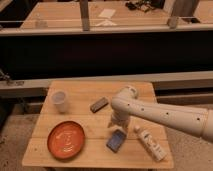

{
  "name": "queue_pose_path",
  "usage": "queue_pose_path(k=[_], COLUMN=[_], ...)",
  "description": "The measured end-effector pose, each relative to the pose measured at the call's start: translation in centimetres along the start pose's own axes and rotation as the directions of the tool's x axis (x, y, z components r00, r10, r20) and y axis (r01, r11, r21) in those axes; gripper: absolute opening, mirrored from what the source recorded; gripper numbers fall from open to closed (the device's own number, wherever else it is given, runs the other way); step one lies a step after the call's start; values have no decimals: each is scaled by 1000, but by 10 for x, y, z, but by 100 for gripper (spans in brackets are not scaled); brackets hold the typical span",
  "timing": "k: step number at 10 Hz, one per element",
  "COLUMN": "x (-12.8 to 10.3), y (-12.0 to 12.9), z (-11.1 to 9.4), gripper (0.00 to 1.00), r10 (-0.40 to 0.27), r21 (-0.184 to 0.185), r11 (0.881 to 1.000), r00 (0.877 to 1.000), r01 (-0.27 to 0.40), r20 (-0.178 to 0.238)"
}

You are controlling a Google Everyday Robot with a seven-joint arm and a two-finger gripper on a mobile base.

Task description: Place the white sponge in the ceramic cup

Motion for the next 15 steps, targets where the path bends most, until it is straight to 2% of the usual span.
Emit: queue_pose_path(k=[1,4,13,14,15], x=[-1,-3,-5,-5,-4], y=[2,2,6,6,7], z=[8,14,31,32,32], gripper=[64,64,64,63,55], r10=[-3,-32,-58,-58,-57], r21=[-1,2,-12,-13,-14], r11=[1000,999,998,998,998], r00=[1000,999,998,998,998], r01=[3,32,58,58,57], r20=[6,10,12,10,8])
